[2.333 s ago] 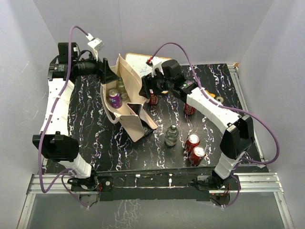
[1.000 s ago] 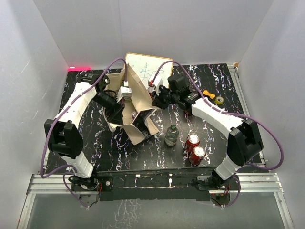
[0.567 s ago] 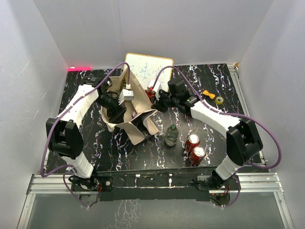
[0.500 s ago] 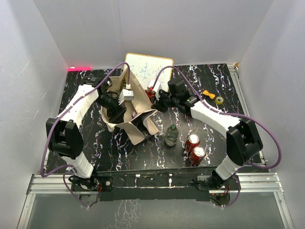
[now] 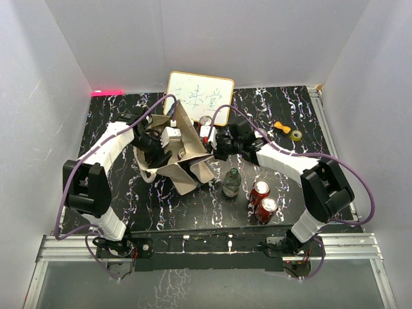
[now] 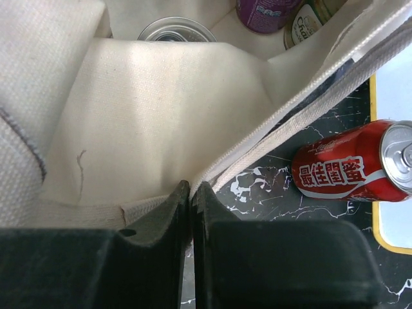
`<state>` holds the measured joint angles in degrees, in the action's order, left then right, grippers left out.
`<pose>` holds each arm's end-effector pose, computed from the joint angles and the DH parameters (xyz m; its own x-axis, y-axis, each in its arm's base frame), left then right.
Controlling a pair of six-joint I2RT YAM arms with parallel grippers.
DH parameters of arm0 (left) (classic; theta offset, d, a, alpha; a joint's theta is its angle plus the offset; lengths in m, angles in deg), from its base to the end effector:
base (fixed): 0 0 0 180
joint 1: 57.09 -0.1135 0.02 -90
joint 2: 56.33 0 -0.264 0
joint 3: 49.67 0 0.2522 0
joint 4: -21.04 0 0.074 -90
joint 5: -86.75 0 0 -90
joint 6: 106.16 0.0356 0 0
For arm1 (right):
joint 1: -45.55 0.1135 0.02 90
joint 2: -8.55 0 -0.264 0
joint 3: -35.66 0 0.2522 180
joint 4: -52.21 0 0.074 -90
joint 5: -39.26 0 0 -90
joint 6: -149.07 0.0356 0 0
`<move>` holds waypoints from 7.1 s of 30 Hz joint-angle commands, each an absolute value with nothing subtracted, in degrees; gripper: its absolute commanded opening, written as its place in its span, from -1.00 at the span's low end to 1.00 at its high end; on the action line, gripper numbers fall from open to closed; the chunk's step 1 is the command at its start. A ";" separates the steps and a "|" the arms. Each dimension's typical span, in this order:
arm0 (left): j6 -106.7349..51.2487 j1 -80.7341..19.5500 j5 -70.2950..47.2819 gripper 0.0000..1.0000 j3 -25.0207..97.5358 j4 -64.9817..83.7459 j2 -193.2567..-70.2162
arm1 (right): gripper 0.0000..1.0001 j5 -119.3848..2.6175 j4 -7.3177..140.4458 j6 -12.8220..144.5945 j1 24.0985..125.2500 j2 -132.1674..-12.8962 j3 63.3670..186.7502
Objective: Place the beverage into the canvas bag
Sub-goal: Pick up the drink from the center of the board, then place the drink in the canvas bag.
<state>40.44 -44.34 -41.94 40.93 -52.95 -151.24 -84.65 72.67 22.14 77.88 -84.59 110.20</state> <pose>0.3021 -0.0912 0.2579 -0.2787 0.7312 -0.6227 0.9602 0.2233 -0.1677 0.2884 0.2060 0.2314 0.0610 -0.5515 -0.8319 -0.9673 0.1729 -0.1855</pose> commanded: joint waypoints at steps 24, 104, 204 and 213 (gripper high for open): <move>26.19 -42.58 -44.23 0.60 71.08 -52.44 -158.53 | -0.76 -88.61 75.36 32.99 73.54 -83.59 129.21; 0.98 -42.51 -17.66 0.95 88.79 -34.65 -157.15 | 0.68 -56.91 94.05 56.81 54.64 -93.42 128.23; -11.39 -57.90 -24.98 -1.00 61.67 -40.10 -148.70 | -0.84 -72.70 90.40 37.63 91.04 -128.71 181.27; -11.16 -57.92 -25.55 -1.00 61.39 -40.01 -148.36 | -0.84 -72.73 89.65 38.76 92.31 -129.04 182.72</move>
